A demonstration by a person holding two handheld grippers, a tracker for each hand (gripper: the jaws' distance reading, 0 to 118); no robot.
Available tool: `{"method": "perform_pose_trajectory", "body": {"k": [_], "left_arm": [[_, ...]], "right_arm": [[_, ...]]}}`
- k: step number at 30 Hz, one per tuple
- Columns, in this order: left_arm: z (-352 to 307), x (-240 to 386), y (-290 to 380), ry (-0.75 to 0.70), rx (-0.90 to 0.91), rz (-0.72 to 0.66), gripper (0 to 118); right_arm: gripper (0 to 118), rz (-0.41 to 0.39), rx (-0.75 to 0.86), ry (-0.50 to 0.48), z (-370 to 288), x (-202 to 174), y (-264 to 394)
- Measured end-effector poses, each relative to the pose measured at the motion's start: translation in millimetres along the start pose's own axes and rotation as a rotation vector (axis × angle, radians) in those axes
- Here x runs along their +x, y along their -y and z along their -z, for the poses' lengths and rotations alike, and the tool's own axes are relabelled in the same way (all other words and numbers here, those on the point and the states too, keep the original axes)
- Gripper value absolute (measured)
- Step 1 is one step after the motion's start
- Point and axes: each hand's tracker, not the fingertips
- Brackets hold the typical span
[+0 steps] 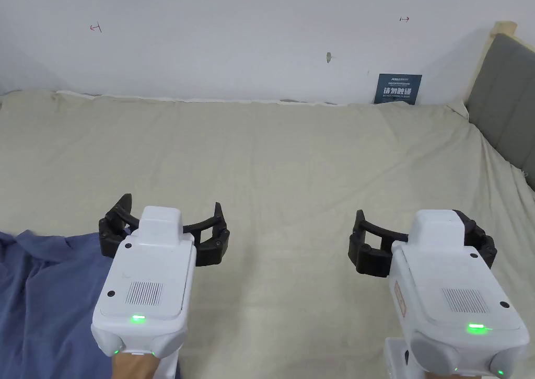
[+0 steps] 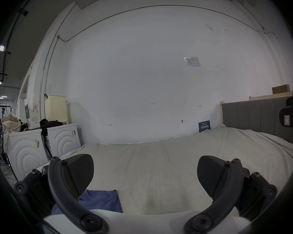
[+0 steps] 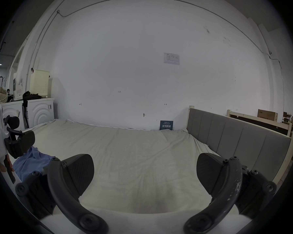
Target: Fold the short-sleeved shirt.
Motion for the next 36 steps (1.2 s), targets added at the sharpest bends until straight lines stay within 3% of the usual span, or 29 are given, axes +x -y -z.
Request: {"method": "perform_pose_trajectory", "body": {"k": [24,26,28,29,30,36], "left_arm": [[-1.5,0.1,-4.6,-0.006,0.0,0.0,118],[-1.9,0.8,-4.9,0.001,-0.005,-0.007,111],[-3.9,1.1,-4.6,0.018,-0.004,-0.022,70],[-4.9,1.4,-5.2,0.033,-0.005,-0.033,35],[-5.0,1.9,-5.7,0.044,-0.011,-0.041,2],[-4.5,5.5,-5.2,0.055,-0.018,-0.047,0]], "right_arm": [[118,0.004,0.002,-0.005,-3.2,2.2,-3.8],[115,0.0,0.0,0.0,-4.2,1.5,-4.3],[76,-0.002,-0.001,0.003,-5.6,1.0,-4.6],[47,-0.007,0.0,0.006,-6.0,0.5,-4.8],[5,-0.017,-0.008,0.009,-5.4,-0.4,-5.8],[1,-0.015,-0.017,0.006,-5.0,2.7,-4.7]]}}
